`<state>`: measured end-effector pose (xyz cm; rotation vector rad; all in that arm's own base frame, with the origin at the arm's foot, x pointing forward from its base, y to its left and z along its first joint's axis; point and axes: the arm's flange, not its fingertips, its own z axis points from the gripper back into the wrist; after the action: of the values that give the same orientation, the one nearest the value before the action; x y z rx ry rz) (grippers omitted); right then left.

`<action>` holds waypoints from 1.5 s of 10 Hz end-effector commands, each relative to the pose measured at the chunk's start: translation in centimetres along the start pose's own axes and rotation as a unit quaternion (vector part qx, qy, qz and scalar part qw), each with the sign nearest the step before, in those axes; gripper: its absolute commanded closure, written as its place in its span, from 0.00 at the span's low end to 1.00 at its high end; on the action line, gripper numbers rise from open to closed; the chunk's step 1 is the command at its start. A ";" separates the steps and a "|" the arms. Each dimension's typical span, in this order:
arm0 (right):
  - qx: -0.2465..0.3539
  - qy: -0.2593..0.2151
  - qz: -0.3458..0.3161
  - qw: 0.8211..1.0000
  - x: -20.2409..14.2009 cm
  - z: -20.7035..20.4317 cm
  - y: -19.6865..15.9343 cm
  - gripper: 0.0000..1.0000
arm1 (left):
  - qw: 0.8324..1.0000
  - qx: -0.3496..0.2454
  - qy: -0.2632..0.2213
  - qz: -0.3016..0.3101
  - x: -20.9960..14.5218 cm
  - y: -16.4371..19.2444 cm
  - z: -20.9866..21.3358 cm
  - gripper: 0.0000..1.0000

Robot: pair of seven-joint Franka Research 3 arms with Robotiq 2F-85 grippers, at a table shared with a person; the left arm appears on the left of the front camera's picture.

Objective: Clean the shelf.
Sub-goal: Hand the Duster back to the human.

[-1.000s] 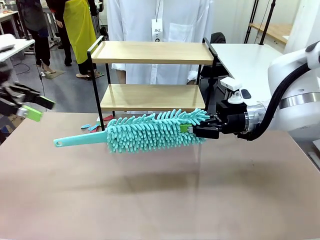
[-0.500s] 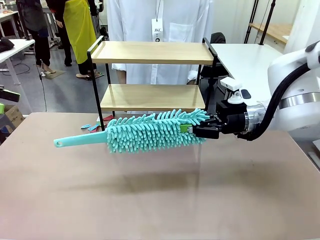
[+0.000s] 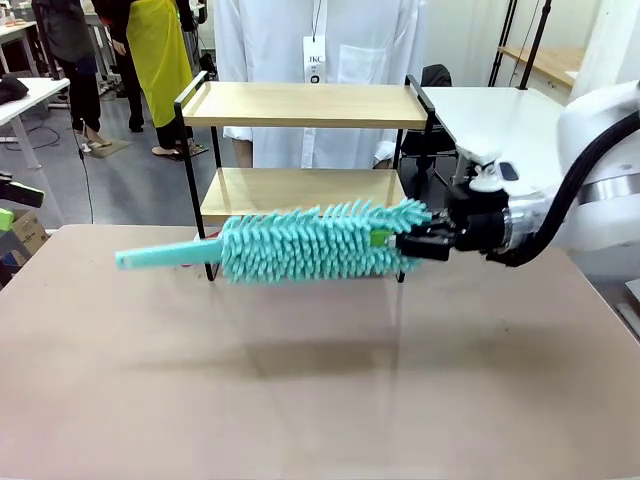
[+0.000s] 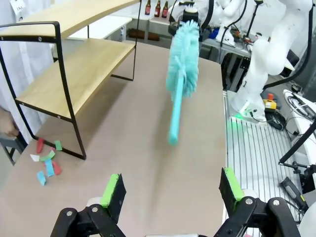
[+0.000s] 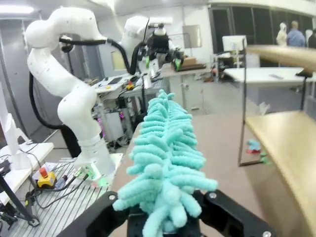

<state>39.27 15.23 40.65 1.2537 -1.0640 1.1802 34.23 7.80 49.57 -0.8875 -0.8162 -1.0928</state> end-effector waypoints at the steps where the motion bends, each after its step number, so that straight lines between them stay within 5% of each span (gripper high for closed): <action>1: -0.048 -0.041 0.010 0.998 4.6 2.8 2.3 0.83 | 1.000 -0.002 -0.008 0.001 0.2 -0.2 0.1 0.00; 4: -0.067 -0.086 0.012 0.994 11.4 5.9 4.8 0.83 | 1.000 -0.002 -0.008 0.001 0.2 -0.2 0.1 0.00; 8: -0.226 -0.154 0.024 0.962 15.5 12.2 6.2 0.83 | 1.000 -0.002 -0.008 0.001 0.2 -0.2 0.1 0.00; 11: -0.376 -0.189 0.013 0.907 14.5 18.2 7.9 0.83 | 1.000 -0.002 -0.008 0.001 0.2 -0.2 0.1 0.00; 15: -0.549 -0.171 0.008 0.818 11.1 23.6 8.2 0.83 | 1.000 -0.002 -0.008 0.001 0.2 -0.2 0.1 0.00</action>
<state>34.35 -9.78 55.46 0.5753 -1.6290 0.2099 34.18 7.91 49.56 -0.8881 -0.8116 -1.0899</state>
